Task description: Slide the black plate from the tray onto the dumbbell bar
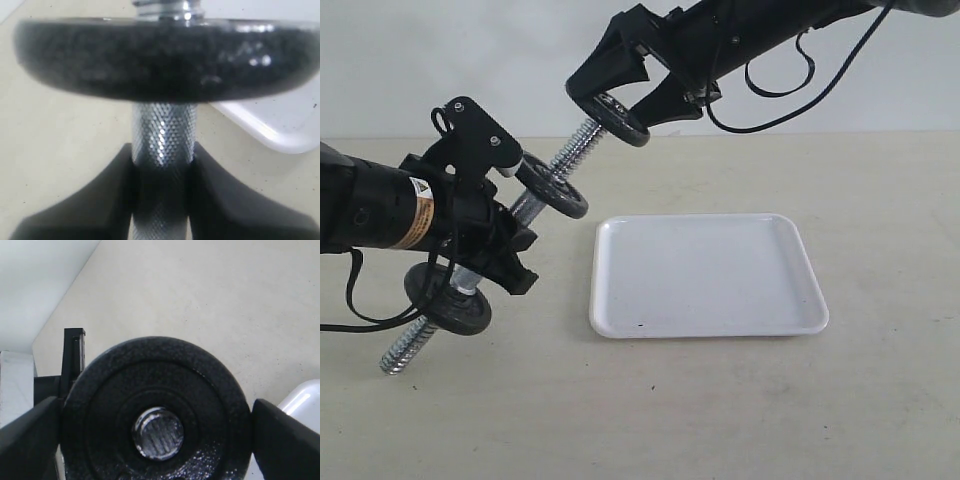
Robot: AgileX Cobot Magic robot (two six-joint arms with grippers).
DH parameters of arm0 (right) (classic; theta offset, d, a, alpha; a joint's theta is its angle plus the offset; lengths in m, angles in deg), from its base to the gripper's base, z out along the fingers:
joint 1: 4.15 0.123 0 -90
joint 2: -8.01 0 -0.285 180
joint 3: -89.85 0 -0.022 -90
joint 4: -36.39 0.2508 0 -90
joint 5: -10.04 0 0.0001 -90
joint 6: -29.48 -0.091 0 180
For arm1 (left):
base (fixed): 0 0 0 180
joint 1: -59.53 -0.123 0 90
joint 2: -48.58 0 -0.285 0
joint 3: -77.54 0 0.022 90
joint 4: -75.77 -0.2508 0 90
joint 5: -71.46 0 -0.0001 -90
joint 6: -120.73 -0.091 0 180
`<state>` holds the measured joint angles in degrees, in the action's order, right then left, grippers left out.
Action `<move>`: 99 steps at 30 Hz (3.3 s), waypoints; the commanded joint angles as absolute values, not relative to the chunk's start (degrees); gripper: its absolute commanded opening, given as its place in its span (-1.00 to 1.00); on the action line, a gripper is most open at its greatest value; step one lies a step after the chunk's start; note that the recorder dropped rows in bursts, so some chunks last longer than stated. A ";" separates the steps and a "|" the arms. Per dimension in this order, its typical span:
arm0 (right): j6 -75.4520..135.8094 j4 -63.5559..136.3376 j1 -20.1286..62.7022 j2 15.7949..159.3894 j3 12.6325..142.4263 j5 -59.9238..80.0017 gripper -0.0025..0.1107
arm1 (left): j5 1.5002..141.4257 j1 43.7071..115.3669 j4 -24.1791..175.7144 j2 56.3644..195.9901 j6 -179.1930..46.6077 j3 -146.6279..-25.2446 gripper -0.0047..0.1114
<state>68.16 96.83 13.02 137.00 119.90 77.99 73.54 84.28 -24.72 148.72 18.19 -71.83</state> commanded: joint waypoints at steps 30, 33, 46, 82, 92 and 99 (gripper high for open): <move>68.85 97.62 15.45 137.33 120.17 80.00 -0.23 | 73.35 84.87 -24.18 144.78 19.04 -75.24 -0.84; 68.85 97.62 15.45 137.33 120.17 80.00 -0.23 | 73.35 84.87 -24.18 144.78 19.04 -75.24 -0.84; 68.47 97.62 15.45 137.33 120.17 80.00 0.13 | 73.35 84.87 -24.18 144.78 19.04 -75.24 -0.84; 67.33 97.74 15.45 137.33 120.17 80.00 0.37 | 73.21 84.87 -24.18 144.78 19.14 -75.24 -0.84; 66.63 97.74 15.45 137.33 120.17 80.00 0.46 | 73.21 84.87 -24.18 144.78 19.14 -75.24 -0.84; 65.64 97.74 15.45 137.33 120.17 80.00 0.45 | 73.11 84.87 -24.18 144.78 19.12 -75.24 -0.84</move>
<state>65.63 96.29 13.84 137.27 119.90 76.81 72.54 84.28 -24.84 148.72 18.53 -71.83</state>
